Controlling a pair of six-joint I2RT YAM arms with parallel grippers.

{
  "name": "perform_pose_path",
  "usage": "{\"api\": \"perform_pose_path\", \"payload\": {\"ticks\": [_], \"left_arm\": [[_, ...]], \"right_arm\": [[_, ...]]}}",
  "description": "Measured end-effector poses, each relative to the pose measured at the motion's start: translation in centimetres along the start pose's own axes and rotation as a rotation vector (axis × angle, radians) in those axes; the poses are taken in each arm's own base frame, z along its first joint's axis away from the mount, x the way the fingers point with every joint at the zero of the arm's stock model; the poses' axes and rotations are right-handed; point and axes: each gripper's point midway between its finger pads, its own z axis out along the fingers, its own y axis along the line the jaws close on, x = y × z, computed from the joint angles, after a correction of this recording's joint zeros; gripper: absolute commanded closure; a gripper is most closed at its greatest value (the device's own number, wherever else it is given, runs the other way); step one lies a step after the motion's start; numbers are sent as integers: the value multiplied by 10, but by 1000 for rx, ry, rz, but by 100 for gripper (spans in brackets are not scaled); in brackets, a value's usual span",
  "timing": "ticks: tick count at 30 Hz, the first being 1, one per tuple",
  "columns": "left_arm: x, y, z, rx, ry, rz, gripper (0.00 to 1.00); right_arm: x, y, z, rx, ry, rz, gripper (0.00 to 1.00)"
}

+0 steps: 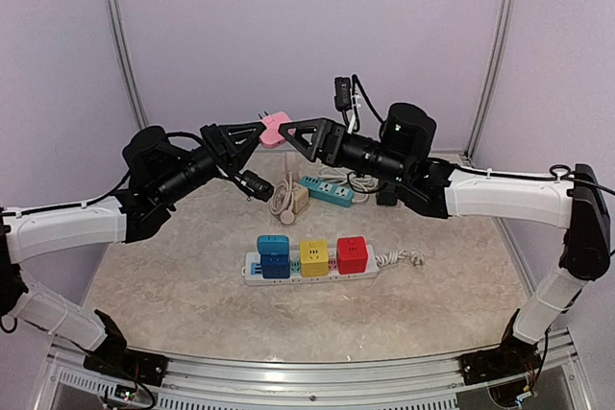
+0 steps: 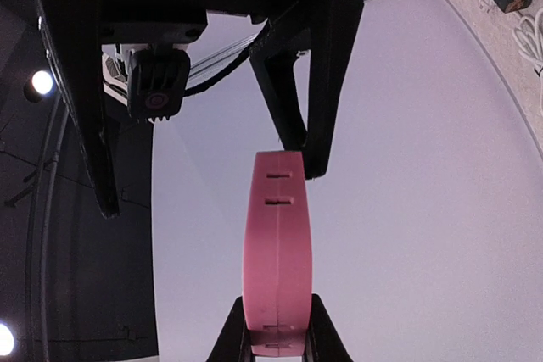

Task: Insert the plug
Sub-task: Adjust the plug.

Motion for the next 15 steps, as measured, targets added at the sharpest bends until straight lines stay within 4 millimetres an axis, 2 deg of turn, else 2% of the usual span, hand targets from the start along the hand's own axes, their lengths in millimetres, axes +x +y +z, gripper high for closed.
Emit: {"api": "perform_pose_path", "payload": {"ticks": [5, 9, 13, 14, 15], "left_arm": [[-13, 7, 3, -20, -31, 12, 100], [-18, 11, 3, -34, -40, 32, 100], [-12, 21, 3, -74, -20, 99, 100], [-13, 22, 3, -79, -24, 104, 93], [-13, 22, 3, -79, -26, 106, 72]], "right_arm": [[0, -1, 12, -27, 2, 20, 61], [4, -1, 16, -46, 14, 58, 100], [-9, 13, 15, -95, -11, 134, 100], [-10, 15, 15, -100, -10, 134, 100], [-10, 15, 15, -102, -9, 134, 100]]}}
